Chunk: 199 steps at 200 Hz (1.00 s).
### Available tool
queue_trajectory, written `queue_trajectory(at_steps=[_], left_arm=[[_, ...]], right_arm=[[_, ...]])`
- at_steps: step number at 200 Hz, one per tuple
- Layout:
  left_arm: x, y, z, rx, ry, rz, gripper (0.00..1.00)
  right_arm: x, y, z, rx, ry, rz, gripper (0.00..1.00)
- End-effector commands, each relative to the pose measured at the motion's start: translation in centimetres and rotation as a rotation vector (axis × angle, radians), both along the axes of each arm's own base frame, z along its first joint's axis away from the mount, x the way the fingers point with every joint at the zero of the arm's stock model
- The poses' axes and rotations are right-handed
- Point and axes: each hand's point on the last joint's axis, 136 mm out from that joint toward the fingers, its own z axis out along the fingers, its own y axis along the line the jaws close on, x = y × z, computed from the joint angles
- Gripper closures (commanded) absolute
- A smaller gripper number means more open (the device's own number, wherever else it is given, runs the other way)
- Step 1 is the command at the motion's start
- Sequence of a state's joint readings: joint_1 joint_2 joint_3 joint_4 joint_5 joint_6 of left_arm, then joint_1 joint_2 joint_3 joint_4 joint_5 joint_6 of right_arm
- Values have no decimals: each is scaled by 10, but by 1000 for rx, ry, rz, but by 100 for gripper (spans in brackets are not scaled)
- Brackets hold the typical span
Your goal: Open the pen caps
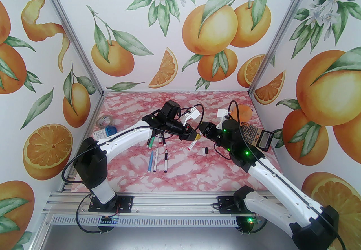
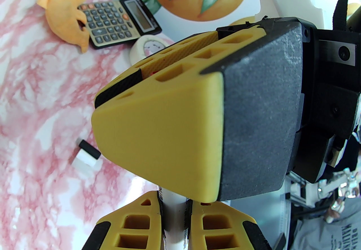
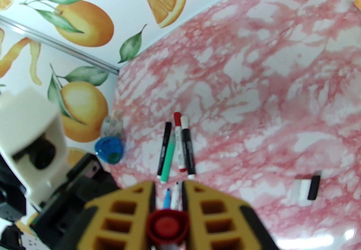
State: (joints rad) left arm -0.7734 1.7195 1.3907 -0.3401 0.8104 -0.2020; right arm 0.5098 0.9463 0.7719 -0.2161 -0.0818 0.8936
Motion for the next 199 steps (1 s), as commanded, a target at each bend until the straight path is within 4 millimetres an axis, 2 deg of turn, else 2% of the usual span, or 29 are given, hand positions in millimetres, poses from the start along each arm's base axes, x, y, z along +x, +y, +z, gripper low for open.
queue_trajectory(at_steps=[1,15,35,111,158,180,199], left_arm=[[-3,1,6,-17,-24,-12,86],[-2,1,6,-21,-19,-11,84],[-7,-2,6,-34,-18,-24,72],[-14,-8,3,-48,12,-57,71],[-15,-10,3,-63,40,-63,78],[-15,-10,3,-60,38,-63,93],[-15,-10,1,-47,30,-60,95]], right_arm=[[1,2,7,4,-22,5,84],[1,2,8,10,-26,2,85],[2,2,14,30,-40,-7,86],[2,3,24,82,-61,-11,88],[1,7,26,135,-81,1,88],[1,6,21,131,-72,-4,88],[2,5,19,137,-76,-13,88]])
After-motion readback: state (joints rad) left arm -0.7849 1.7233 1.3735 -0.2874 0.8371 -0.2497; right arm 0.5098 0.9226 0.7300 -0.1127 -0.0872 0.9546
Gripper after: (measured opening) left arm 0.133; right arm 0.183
